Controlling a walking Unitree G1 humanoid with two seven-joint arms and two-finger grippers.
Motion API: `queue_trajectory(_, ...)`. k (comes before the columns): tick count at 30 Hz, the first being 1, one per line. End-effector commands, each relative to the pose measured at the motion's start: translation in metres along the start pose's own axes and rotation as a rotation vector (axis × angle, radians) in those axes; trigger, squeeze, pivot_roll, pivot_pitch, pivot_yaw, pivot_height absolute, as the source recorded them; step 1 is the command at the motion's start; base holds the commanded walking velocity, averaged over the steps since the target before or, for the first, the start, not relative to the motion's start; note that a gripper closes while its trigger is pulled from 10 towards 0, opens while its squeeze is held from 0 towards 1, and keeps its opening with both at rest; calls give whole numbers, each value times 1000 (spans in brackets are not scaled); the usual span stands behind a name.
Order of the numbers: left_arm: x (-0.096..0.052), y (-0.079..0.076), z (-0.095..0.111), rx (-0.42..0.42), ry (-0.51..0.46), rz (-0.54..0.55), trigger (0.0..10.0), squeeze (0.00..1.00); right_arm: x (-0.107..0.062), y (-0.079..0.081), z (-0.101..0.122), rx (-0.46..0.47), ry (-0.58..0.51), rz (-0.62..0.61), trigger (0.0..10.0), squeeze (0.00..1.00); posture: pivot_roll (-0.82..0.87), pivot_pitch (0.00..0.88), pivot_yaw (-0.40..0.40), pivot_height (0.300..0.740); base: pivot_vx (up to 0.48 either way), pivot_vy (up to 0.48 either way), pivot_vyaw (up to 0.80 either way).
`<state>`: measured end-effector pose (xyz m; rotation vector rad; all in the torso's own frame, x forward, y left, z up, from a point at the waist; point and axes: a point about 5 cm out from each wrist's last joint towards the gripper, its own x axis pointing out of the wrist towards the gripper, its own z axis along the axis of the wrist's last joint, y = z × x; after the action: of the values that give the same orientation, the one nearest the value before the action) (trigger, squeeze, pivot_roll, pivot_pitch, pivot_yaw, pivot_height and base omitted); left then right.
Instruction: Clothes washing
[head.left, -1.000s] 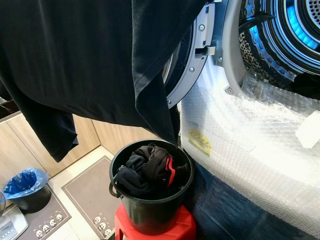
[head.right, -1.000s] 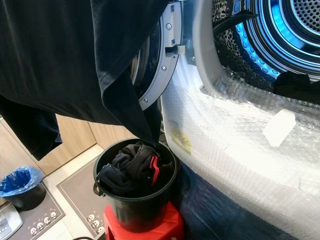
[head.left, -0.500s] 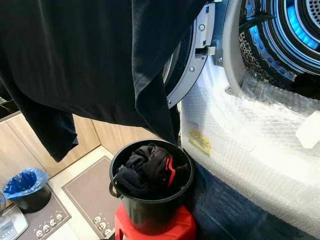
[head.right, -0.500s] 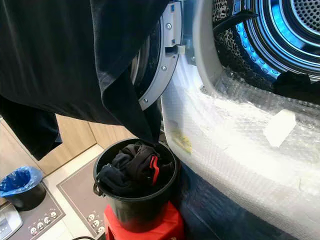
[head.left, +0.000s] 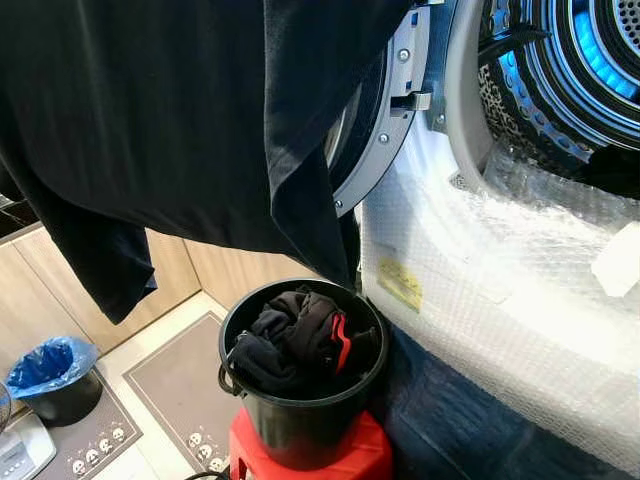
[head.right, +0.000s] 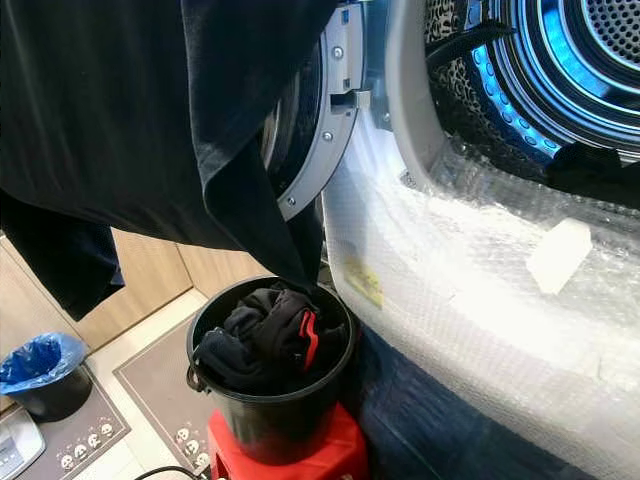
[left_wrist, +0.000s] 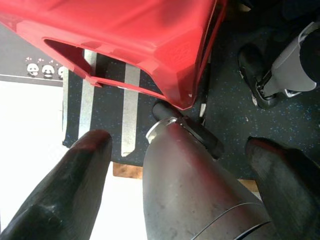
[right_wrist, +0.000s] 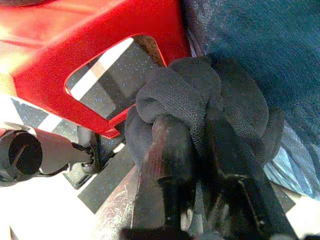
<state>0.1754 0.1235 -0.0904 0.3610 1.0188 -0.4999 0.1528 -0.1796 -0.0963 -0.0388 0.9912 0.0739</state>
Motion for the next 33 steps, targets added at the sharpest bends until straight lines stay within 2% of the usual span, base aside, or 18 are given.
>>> queue_trajectory(1, 0, 1, -1, 7, 16, -3, 10000, 0, 0, 3, -3, -4, 11, 8, 10000, 0, -162, 0, 65, 740, 0, 0, 0)
queue_trajectory(13, 0, 1, -4, 5, 29, 4, 10000, 0, 0, 3, -3, 5, 10, 13, 10000, 0, -156, 0, 63, 740, 0, 0, 0)
queue_trajectory(19, 0, -7, -9, 129, 36, -39, 10000, 0, 0, 3, -3, -1, 6, 18, 10000, 0, -157, 0, 59, 740, 0, 0, 0)
queue_trajectory(22, 0, -8, -9, 157, 35, -50, 10000, 0, 0, 3, -3, -5, 5, 20, 10000, 0, -156, 0, 58, 740, 0, 0, 0)
queue_trajectory(33, 0, -13, -12, 137, 39, -51, 10000, 0, 0, 2, -2, -10, 7, 20, 10000, 0, -156, 0, 57, 740, 0, 0, 0)
